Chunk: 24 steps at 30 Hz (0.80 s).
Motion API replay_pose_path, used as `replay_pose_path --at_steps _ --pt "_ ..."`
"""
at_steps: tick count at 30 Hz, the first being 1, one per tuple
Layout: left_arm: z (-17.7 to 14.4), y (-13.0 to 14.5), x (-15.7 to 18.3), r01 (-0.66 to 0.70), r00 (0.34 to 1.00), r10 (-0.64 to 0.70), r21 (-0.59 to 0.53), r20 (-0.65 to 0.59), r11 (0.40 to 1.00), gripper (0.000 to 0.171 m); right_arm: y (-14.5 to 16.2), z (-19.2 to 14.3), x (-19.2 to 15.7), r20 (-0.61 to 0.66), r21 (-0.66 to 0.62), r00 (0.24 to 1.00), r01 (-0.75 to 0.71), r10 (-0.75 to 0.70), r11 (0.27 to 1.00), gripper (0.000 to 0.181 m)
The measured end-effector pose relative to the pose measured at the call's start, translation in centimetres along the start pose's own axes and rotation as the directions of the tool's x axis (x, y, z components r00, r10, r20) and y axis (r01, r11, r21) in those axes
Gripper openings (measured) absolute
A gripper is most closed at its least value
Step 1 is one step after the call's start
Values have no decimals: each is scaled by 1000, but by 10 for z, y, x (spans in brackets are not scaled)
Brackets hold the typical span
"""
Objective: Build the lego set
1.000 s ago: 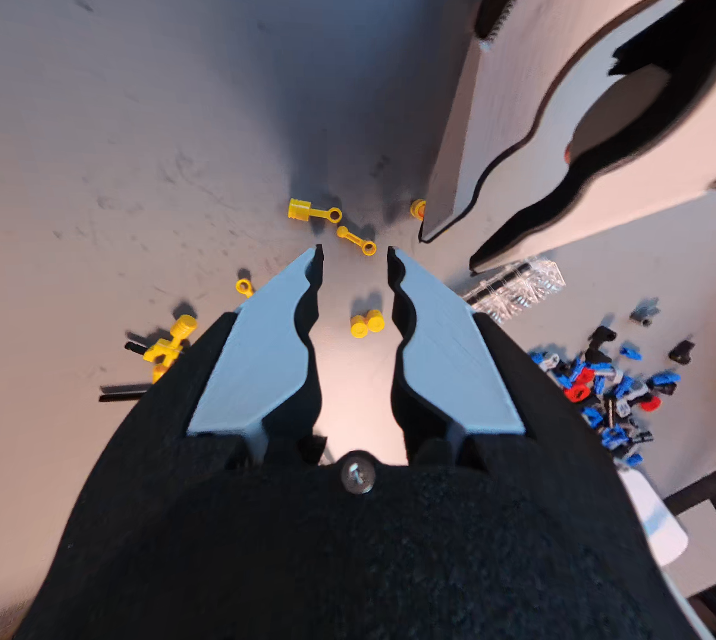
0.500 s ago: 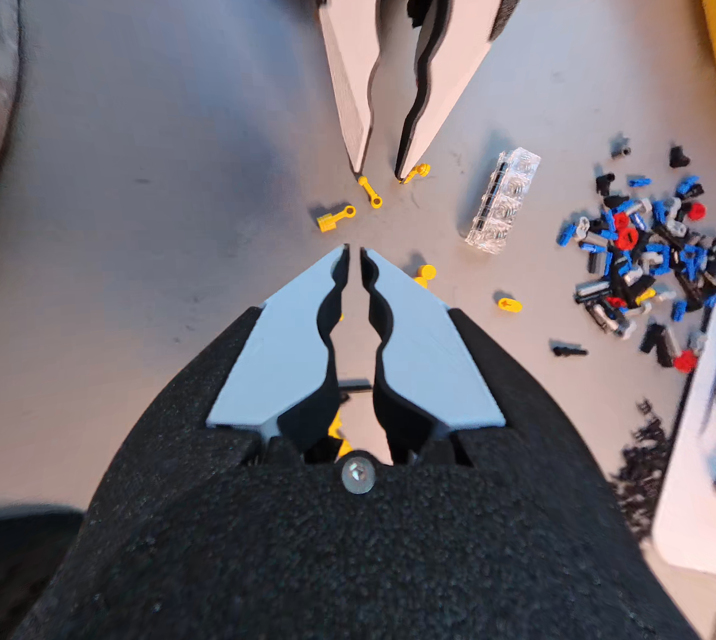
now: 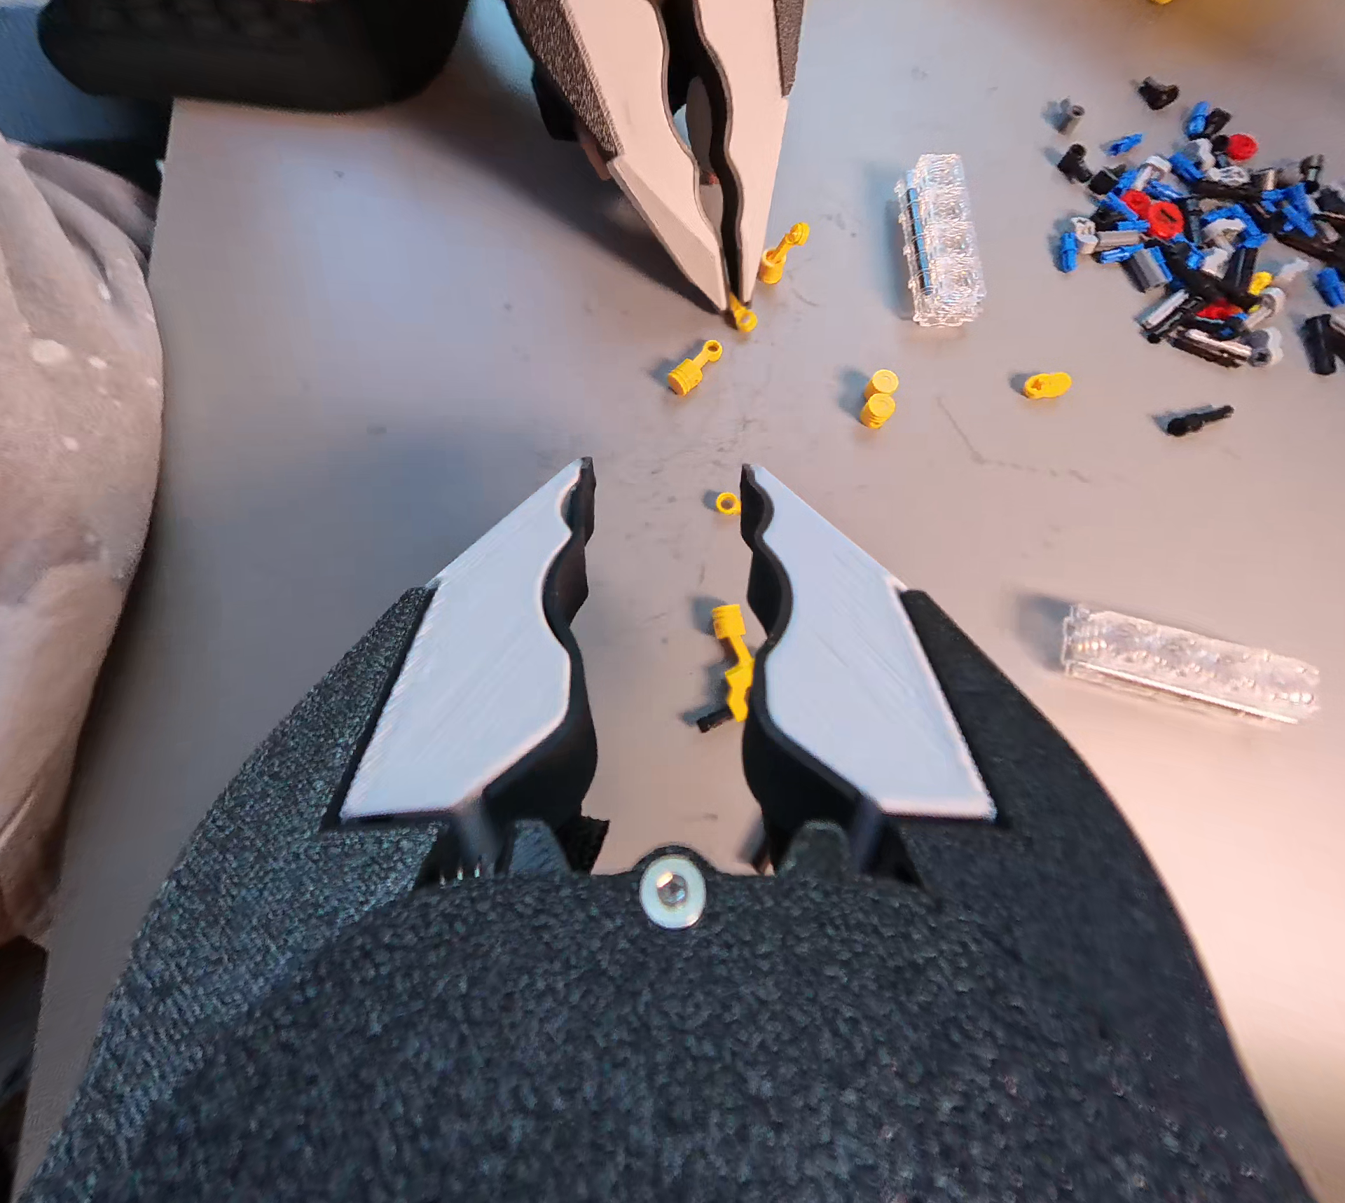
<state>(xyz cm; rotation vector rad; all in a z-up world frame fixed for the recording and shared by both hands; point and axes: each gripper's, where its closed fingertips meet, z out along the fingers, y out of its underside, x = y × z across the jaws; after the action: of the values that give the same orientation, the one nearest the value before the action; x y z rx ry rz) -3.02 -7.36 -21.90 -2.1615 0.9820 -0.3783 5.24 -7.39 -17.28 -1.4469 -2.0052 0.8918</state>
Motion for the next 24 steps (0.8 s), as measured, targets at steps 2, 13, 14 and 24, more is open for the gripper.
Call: replay_pose_path --at_steps 2,13,14,24 --pt "-6 -13 0 -64 997 62 63 36 996 3 -4 -2 -3 -5 58 999 -45 46 997 39" --pt "-23 -86 55 -457 888 396 359 233 814 4 -40 -6 -14 142 334 954 -298 265 894 17" --pt "-23 -86 55 -462 886 400 359 235 811 4 -39 -6 -13 135 334 955 -295 265 895 15" --pt "-21 -90 60 -525 848 443 342 291 780 5 -38 -8 -12 114 379 960 -281 257 881 5"
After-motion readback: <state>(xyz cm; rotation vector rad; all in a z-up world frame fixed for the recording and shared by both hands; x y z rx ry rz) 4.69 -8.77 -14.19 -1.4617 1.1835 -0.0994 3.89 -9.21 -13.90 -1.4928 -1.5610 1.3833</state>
